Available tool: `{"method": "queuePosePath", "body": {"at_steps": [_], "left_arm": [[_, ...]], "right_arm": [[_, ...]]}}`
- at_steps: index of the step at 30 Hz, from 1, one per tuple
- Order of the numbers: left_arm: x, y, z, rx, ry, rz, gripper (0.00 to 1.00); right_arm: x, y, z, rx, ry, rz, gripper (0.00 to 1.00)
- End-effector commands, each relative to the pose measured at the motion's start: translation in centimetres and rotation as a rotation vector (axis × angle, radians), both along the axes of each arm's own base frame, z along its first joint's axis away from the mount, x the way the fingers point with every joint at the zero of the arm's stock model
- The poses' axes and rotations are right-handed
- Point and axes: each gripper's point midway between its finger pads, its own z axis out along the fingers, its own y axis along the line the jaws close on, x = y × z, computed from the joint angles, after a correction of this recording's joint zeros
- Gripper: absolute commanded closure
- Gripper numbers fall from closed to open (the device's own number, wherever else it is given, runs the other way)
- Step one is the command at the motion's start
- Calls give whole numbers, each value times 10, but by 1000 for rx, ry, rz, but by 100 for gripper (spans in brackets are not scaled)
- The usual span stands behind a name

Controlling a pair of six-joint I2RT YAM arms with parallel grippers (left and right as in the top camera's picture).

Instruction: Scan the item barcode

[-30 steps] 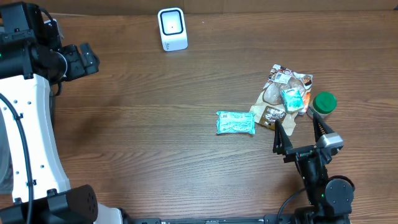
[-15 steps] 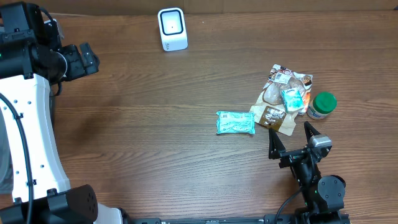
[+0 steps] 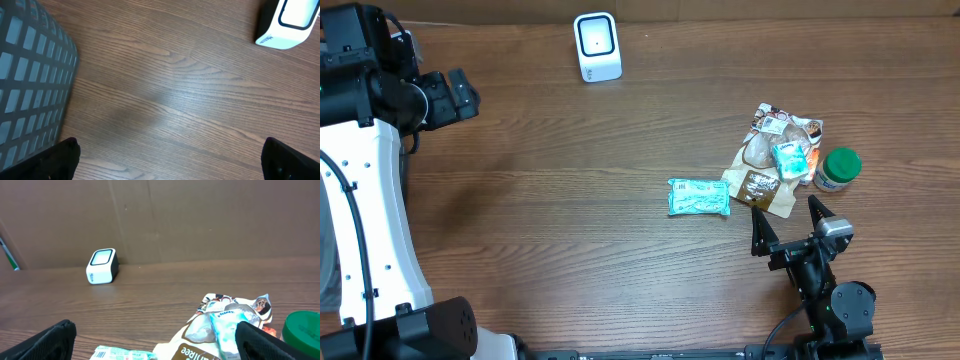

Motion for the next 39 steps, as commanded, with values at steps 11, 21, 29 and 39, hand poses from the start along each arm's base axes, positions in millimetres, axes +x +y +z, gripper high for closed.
{"method": "queuePosePath", "body": {"at_steps": [11, 21, 29, 39], "left_arm": [[1, -2, 9, 16, -24, -24, 1], [-14, -17, 41, 36, -113, -54, 1], [-60, -42, 77, 55, -229, -104, 0], [-120, -38, 45, 196, -366, -70, 0]], "right_arm": [[0, 0, -2, 3, -3, 3, 0], [0, 0, -2, 3, -3, 3, 0], [0, 0, -2, 3, -3, 3, 0], [0, 0, -2, 3, -3, 3, 0]]}}
